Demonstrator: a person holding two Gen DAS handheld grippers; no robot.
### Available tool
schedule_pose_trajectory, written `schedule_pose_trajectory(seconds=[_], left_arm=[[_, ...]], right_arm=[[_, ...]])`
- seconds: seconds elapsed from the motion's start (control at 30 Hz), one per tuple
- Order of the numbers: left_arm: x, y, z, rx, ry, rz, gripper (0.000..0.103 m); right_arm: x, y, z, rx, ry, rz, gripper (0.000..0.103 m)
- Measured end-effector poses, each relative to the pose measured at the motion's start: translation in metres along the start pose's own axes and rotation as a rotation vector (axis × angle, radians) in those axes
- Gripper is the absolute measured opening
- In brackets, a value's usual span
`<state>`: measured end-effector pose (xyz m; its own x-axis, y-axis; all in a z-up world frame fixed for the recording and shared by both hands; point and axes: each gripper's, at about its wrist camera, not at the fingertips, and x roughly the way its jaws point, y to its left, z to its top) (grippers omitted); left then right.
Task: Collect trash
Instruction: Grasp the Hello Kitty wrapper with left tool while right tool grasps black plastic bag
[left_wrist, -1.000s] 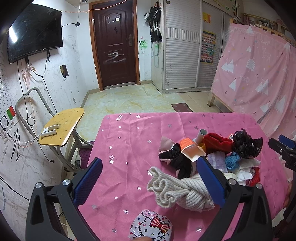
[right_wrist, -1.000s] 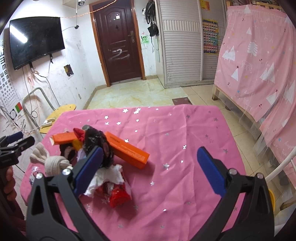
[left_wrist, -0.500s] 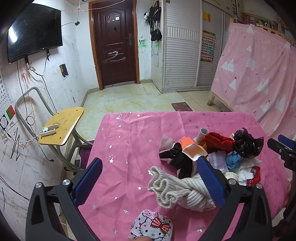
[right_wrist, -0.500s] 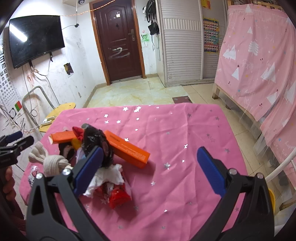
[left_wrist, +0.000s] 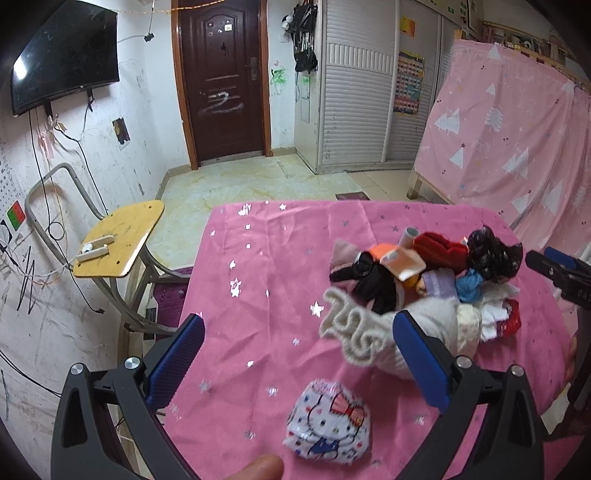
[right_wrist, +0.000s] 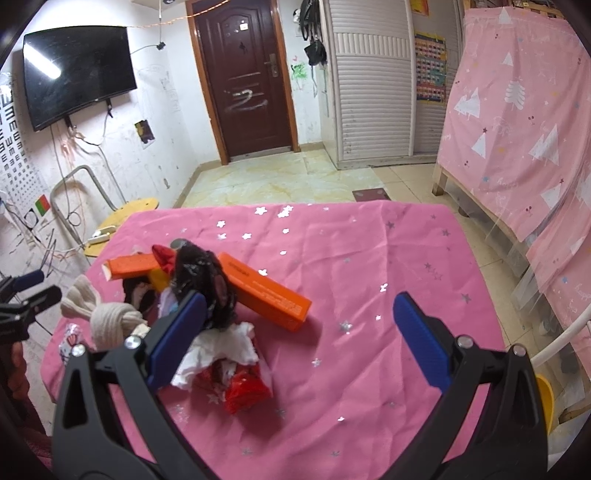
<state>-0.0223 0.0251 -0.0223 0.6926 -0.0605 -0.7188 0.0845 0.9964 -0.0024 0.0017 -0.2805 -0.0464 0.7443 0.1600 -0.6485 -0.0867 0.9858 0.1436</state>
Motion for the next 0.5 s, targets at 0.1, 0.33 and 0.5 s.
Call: schedule_pose_trajectory(seconds=[0.1, 0.33, 0.5], left_arm=[[-0.003, 0.008, -0.010, 0.008, 0.033, -0.032, 0.094], [0.002, 0.009, -0.033, 0.057, 0.105, -0.106, 0.094], [0.019, -0.006, -0.039, 0.102, 0.156, -0.136, 0.092]], right_arm=[[0.004, 0.005, 0.001, -0.010, 0.018, 0.018, 0.097], [0.009, 0.016, 0.003, -0.038, 0.038, 0.039, 0.097], [0.013, 0.025, 0.008, -0.063, 0.046, 0.059, 0.097]])
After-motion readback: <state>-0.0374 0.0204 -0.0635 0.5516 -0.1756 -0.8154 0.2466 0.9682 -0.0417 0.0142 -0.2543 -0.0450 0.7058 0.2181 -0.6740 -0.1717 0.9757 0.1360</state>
